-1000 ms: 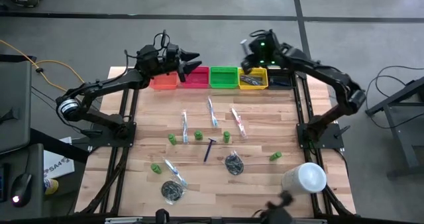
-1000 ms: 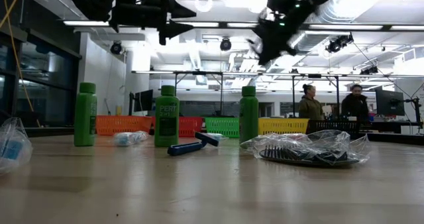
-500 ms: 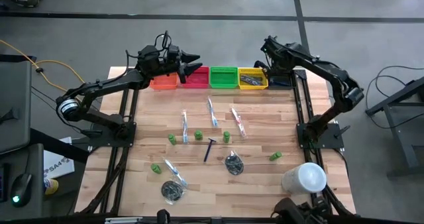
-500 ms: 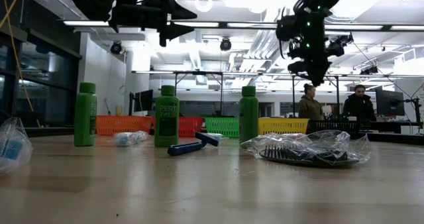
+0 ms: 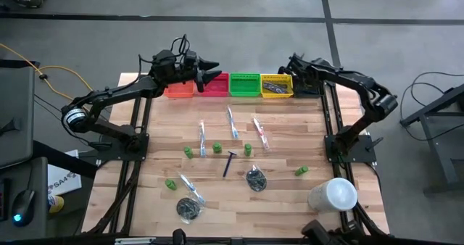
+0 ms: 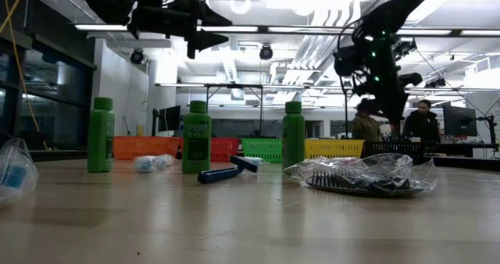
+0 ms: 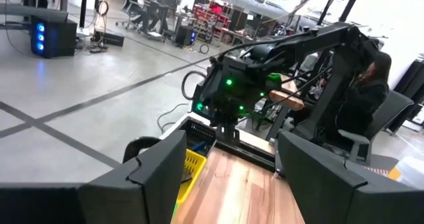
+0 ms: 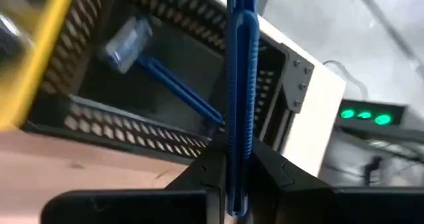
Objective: Pick & Place Travel size toiletries
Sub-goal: Put the blue razor into the black bin
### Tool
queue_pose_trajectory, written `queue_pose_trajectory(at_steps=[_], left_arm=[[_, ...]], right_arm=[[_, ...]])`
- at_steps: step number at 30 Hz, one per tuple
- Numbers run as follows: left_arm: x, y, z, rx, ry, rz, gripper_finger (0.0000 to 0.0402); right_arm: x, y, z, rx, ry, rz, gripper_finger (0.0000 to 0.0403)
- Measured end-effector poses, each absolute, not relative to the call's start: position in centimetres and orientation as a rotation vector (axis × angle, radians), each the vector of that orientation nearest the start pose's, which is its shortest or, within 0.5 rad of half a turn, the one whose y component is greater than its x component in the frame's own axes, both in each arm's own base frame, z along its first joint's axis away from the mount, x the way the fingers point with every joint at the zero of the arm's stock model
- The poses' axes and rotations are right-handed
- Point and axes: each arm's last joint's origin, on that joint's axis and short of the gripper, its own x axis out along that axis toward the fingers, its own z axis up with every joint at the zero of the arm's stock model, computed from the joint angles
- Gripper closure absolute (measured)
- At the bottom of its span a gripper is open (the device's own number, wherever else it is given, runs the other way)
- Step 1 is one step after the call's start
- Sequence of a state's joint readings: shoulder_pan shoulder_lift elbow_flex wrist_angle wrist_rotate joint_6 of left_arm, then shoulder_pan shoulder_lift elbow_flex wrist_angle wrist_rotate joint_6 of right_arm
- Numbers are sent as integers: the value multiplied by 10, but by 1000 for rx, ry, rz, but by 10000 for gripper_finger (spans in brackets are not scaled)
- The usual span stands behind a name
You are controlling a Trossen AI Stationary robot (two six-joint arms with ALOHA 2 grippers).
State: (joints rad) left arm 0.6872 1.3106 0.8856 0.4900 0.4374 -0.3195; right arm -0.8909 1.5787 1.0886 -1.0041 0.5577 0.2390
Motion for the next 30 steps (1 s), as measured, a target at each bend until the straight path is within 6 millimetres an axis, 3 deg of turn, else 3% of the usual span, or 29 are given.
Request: queue_pose_trajectory(at_steps=[15, 23, 30], left_arm=[[235, 176, 318, -283, -91, 219, 160], [235, 176, 318, -284, -89, 219, 160], [235, 176, 317, -292, -77, 221, 160]], right_arm=[[150, -227, 193, 58, 1710, -1022, 371], [149, -225, 190, 47, 1728, -998, 355], [151, -224, 190, 73, 1693, -1044, 317]])
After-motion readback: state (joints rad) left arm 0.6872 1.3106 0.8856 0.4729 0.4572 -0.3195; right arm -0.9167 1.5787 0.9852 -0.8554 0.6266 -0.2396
